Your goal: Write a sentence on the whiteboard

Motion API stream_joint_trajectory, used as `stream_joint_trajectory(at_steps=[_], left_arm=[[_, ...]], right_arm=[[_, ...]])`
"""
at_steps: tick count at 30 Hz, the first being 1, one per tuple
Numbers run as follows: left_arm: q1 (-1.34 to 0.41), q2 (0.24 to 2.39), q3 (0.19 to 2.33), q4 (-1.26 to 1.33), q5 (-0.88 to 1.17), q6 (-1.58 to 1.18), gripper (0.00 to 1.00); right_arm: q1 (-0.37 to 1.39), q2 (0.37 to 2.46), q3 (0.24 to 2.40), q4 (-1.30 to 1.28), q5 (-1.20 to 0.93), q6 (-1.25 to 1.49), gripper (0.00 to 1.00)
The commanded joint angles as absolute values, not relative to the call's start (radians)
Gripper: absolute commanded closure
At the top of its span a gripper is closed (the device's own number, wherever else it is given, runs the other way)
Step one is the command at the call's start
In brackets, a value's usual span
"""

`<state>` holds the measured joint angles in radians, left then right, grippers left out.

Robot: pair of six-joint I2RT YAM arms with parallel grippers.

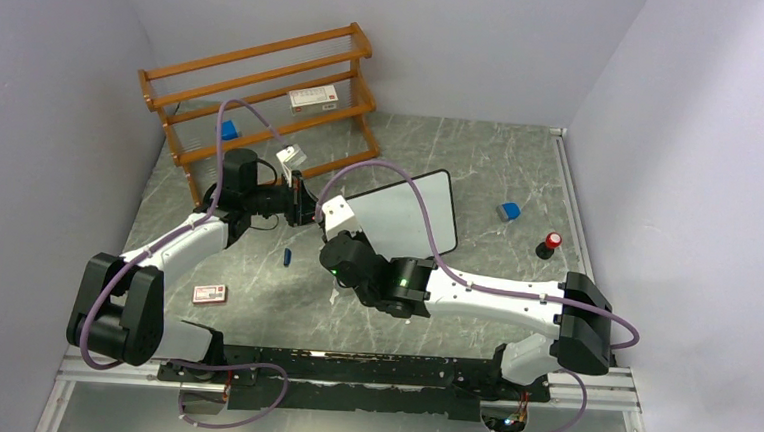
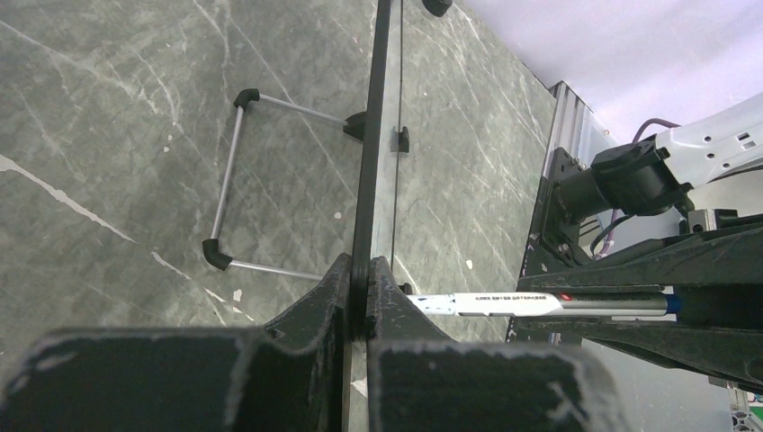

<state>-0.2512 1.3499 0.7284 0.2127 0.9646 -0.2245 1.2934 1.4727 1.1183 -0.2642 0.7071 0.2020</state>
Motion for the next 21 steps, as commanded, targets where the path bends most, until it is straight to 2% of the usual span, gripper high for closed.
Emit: stream_joint_trajectory(at_steps=[1,10,21], left_arm=[[-0.245,1.348,0.733,0.222,0.946,-0.177,0.95],[-0.245,1.347,0.732,0.220,0.943,-0.175,0.95],[-0.245,1.345,0.730,0.221,0.941,-0.177,0.95]], right_arm=[[1.285,1.491,1.121,-0.310,0.694,0.223,1.00],[1.287,1.472,1.108,-0.351,0.697,0.241,1.00],[1.287,1.434,1.082,-0.395,0.797,0.296,1.00]])
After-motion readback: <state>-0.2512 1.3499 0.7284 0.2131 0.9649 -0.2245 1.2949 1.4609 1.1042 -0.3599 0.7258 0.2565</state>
